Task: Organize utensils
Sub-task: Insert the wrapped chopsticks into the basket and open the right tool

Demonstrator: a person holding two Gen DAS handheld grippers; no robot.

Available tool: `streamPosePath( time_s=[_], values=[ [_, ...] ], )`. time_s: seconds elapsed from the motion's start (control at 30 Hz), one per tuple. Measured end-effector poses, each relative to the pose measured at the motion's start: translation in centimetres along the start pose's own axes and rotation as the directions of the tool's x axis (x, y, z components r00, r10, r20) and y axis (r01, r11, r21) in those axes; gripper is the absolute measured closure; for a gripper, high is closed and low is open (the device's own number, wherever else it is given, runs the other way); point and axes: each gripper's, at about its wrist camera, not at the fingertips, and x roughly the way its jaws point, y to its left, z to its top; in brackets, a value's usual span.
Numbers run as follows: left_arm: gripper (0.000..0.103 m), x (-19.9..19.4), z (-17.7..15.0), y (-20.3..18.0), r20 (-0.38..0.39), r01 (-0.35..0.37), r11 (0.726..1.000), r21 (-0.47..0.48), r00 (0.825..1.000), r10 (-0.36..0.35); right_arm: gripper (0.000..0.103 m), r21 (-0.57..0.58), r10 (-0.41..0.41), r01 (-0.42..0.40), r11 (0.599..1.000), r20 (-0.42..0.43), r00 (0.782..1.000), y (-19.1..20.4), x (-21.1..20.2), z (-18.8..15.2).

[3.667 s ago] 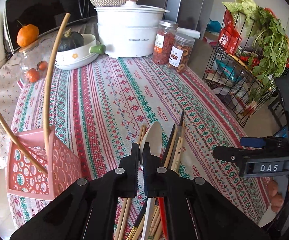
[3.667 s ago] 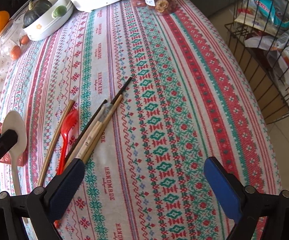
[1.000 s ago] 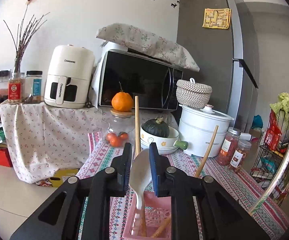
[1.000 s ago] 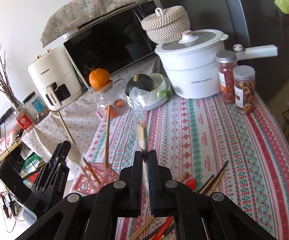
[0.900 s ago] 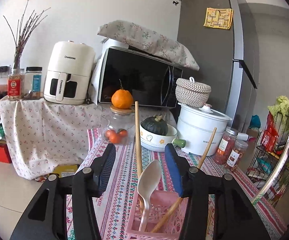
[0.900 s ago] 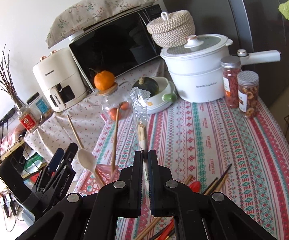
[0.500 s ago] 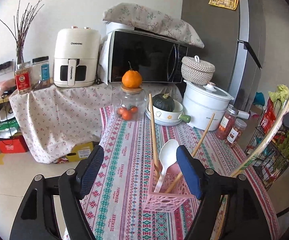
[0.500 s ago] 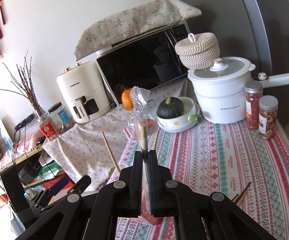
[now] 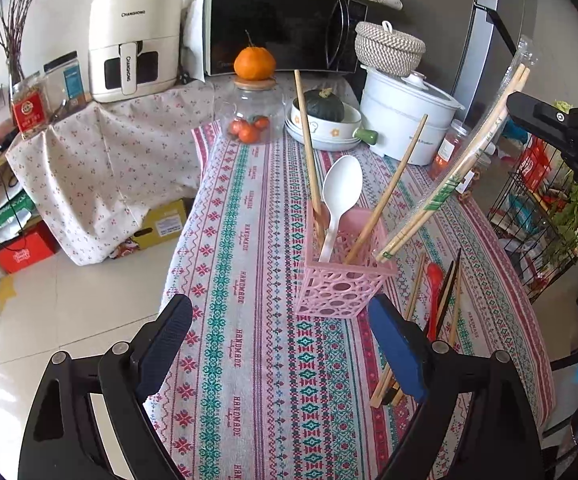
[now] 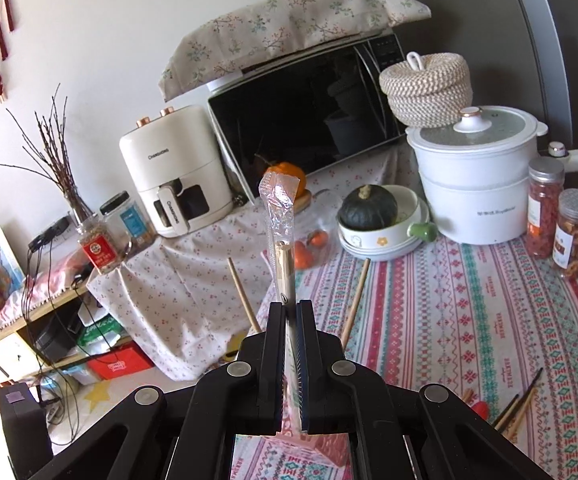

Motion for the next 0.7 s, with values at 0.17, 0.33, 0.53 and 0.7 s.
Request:
streamPosePath(
  time_s=[0.17, 0.33, 0.53, 0.7],
  values=[
    [0.012, 0.1, 0.0, 0.0, -0.025, 0.018, 1.000, 0.008, 1.000, -0.018, 0.099, -0.006, -0.030, 0.030, 1.000, -0.078, 0.996, 0.0, 2.4, -1.0],
    [0.012, -0.1, 0.1, 0.1, -0.023, 0.021, 1.000, -0.002, 1.000, -0.021, 0.094, 0.005, -0.025, 0.026, 1.000, -0.128, 0.991, -0.3, 3.5, -1.9],
    [0.012, -0.3, 0.3, 0.1, -0.015, 0.023, 1.000, -0.004, 1.000, -0.023, 0.051, 0.023, -0.015, 0.018, 1.000, -0.123, 0.992, -1.0, 2.6, -2.1],
    [0.012, -0.4, 0.4, -0.4, -0.010, 0.025, 1.000, 0.008, 1.000, -0.024, 0.027, 0.020, -0.048, 0.050, 0.999, -0.107, 0.993, -2.6, 1.3, -2.2]
  ],
)
